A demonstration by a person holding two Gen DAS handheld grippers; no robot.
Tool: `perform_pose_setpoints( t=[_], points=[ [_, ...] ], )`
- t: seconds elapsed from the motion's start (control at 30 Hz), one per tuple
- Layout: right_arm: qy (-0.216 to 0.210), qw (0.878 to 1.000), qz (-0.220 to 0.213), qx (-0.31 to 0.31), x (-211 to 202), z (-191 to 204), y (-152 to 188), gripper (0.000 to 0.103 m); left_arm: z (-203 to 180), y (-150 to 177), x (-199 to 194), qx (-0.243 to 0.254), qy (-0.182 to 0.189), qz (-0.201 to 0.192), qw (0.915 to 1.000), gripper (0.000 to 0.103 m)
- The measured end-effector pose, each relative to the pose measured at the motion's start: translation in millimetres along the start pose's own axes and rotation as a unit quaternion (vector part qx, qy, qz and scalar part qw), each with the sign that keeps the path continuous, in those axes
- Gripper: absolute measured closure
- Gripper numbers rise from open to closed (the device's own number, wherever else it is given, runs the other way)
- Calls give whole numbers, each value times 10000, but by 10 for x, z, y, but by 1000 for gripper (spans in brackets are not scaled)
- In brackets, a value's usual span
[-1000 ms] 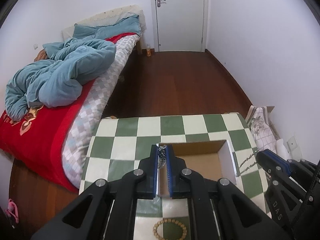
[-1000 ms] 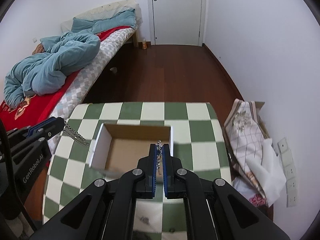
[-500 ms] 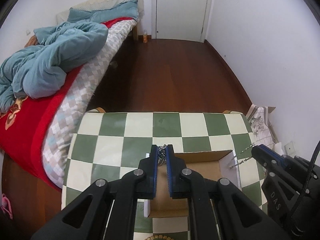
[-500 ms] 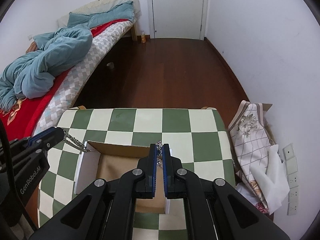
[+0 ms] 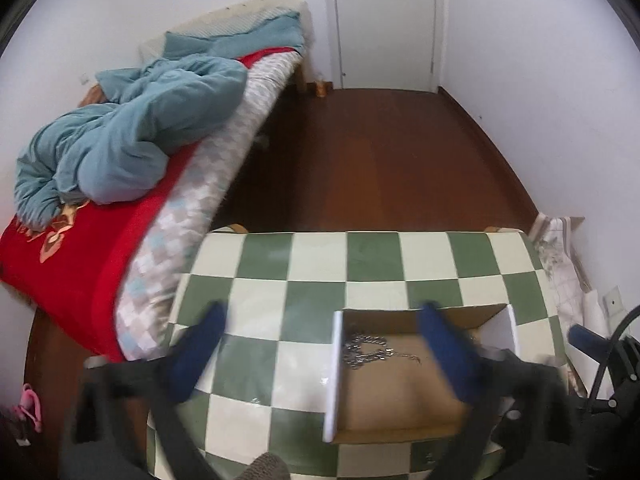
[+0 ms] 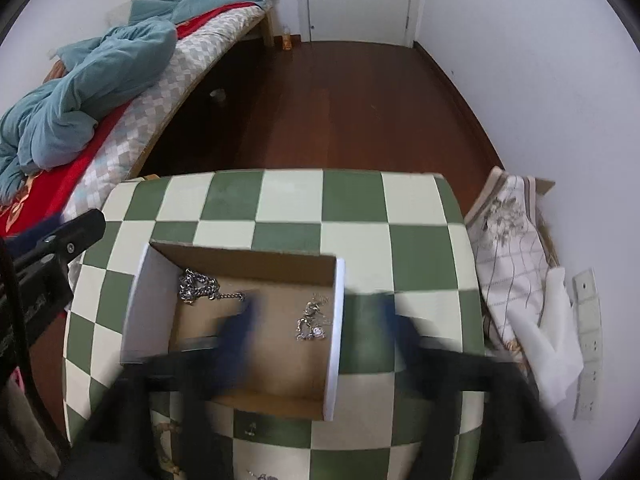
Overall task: Organize jewelry
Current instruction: 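Open both tools to drop the chains into the box, then grasp the small black ring with the right tool while the left tool approaches the black watch band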
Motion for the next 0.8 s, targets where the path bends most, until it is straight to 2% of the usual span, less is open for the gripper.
perform_pose_setpoints(
  t=[0.1, 0.2, 0.43, 0.8],
  points=[
    [102, 9999, 19, 99, -22, -44, 103, 13, 106, 63, -41, -1, -151, -4, 9999, 0],
    [292, 9995, -34, 114, -67, -74, 160, 3, 174, 134, -104, -18, -205, -22, 9998, 0],
    [412, 9988, -235, 115, -287, -47, 217, 2, 293, 257, -282, -89, -284, -55, 9995, 0],
    [329, 9978, -563, 88, -927, 119, 370, 1, 492, 353, -917, -177, -323, -315, 9988, 0]
  ],
)
Point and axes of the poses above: each gripper's, at about its wrist camera, not at the fingertips, and x roughly the way its jaws point, z to its left, y to its underside, the point moved 9 cm from there along x, roughly the way its jaws point, and after that the axes turned 3 degrees about -z, right-handed, at the moved point
